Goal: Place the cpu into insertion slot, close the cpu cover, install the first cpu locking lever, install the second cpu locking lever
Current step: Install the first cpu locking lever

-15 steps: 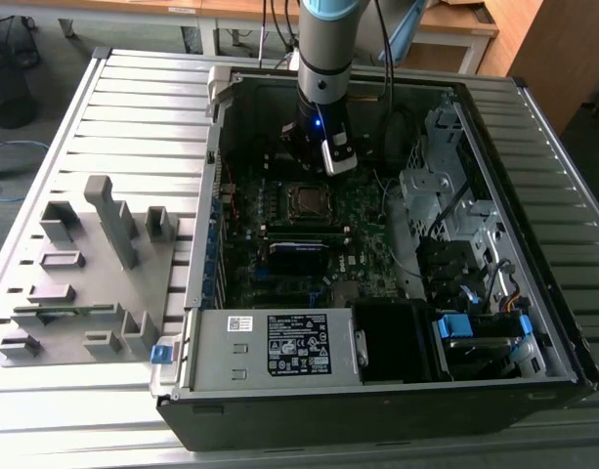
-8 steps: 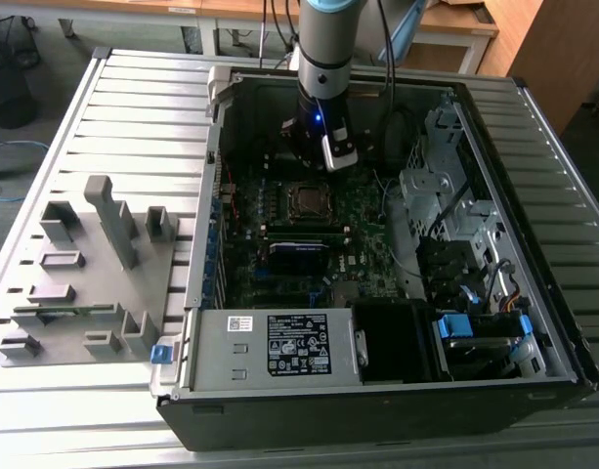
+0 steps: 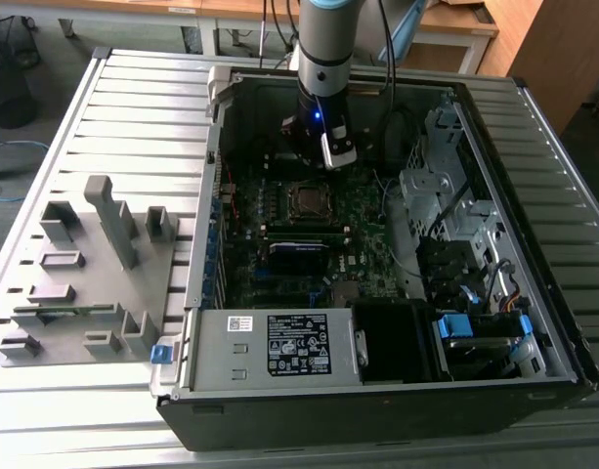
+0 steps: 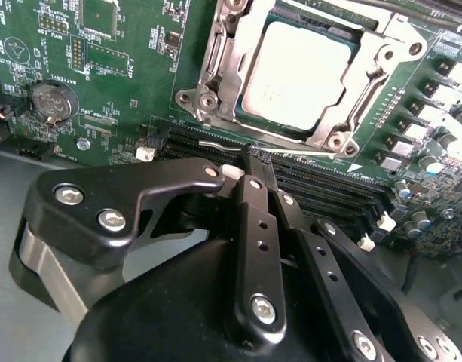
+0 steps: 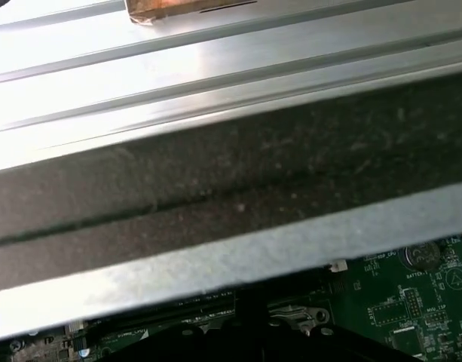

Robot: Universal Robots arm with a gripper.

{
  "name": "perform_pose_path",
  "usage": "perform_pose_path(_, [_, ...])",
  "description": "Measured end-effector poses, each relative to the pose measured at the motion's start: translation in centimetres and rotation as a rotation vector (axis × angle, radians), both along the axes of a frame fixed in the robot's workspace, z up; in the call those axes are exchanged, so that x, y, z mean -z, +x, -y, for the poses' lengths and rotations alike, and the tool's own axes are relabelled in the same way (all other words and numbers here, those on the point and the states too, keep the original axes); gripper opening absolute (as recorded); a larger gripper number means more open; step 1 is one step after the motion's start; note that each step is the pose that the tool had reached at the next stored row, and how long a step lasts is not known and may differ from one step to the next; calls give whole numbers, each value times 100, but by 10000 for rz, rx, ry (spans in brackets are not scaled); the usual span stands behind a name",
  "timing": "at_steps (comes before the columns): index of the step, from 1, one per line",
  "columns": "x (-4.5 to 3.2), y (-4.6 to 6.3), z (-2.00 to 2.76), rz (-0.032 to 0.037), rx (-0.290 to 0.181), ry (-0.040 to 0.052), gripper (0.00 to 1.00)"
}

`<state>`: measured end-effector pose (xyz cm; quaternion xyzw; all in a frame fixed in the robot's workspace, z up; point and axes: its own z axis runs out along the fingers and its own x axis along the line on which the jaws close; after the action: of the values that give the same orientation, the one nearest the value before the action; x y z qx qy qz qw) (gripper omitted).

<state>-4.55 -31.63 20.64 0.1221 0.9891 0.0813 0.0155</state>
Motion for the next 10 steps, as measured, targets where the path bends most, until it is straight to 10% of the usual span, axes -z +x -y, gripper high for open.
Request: perform_pose_path(10, [-1,-1,-8,-2,324,10,10])
